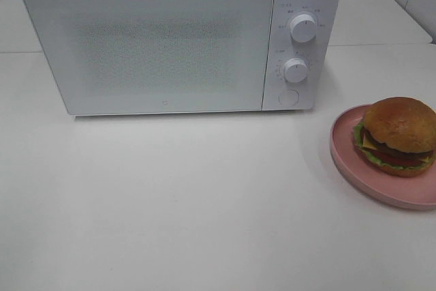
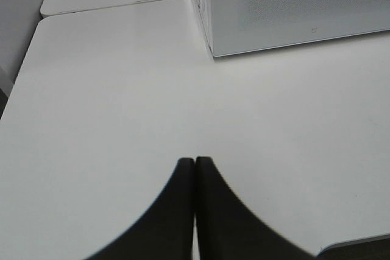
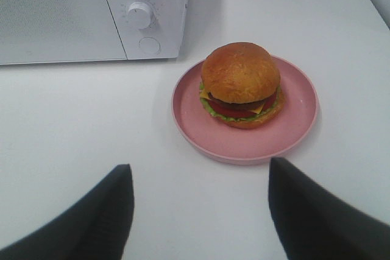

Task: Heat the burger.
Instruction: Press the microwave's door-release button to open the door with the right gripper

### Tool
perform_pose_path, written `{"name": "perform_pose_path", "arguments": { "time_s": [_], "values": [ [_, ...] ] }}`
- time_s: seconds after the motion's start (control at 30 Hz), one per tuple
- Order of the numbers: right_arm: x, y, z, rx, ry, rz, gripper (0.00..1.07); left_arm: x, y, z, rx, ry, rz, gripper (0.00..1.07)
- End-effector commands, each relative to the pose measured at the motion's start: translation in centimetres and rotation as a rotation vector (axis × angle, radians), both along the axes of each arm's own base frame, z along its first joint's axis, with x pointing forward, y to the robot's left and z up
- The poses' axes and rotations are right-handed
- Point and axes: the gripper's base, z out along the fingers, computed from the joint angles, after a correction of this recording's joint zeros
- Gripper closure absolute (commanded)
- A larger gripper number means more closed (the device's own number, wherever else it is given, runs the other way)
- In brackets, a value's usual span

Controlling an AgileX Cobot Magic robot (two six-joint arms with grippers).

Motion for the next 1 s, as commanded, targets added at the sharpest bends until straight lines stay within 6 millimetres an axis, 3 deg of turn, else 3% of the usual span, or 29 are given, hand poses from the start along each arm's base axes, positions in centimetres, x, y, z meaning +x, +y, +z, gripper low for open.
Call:
{"name": "perform_pose_path", "arguments": {
  "time_s": [0.03,1.0],
  "values": [
    [-0.29,0.03,0.05,0.007,-0.040,-0.010,0.47,-0.31,-0.02,0.02,-0.006,-0.038,0.004,1.06],
    [-0.29,0.03,0.05,0.007,-0.040,-0.010,0.47,-0.31,-0.02,0.02,-0.006,-0.038,0.004,1.06]
  ]
}}
